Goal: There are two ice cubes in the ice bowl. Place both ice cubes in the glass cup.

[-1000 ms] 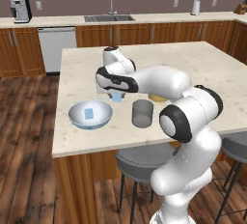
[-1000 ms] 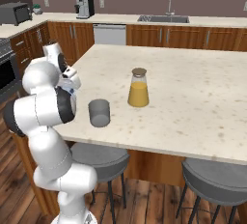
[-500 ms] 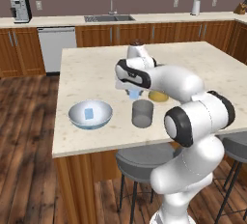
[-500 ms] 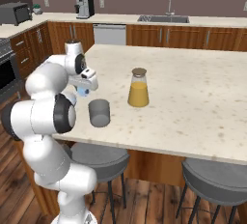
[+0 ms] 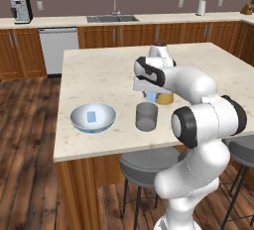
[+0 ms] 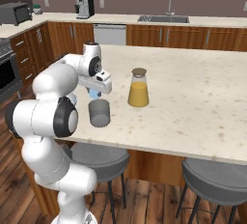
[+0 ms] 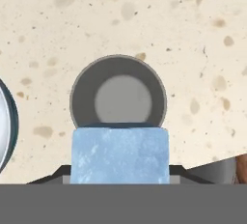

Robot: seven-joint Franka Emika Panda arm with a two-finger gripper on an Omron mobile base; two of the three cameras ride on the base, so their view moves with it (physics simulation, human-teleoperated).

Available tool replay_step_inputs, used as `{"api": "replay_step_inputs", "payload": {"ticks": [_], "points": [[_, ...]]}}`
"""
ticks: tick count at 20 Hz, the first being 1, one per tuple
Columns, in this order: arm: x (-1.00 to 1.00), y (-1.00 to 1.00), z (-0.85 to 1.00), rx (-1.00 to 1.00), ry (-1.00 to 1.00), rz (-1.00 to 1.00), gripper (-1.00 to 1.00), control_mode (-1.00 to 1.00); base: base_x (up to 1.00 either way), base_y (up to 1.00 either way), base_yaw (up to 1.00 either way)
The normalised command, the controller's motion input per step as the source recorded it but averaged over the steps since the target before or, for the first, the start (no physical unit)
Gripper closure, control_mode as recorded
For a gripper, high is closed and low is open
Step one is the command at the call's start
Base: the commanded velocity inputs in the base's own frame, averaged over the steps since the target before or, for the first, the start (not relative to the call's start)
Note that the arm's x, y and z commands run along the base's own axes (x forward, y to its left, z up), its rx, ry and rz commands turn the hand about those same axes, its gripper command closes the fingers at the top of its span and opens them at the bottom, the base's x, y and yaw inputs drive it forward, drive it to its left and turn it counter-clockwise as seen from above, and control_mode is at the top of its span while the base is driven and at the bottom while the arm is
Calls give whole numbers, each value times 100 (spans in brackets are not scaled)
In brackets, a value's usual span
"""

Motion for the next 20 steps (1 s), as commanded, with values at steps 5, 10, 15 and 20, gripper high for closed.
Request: {"api": "replay_step_inputs", "payload": {"ticks": [5, 10, 15, 20], "points": [[10, 0, -25, 0, 2, 0, 100, -100, 0, 0, 0], [16, 0, -41, 0, 7, 0, 100, -100, 0, 0, 0], [13, 0, -22, -1, 1, 0, 100, -100, 0, 0, 0], [19, 0, -1, -3, 0, 0, 100, -100, 0, 0, 0]]}}
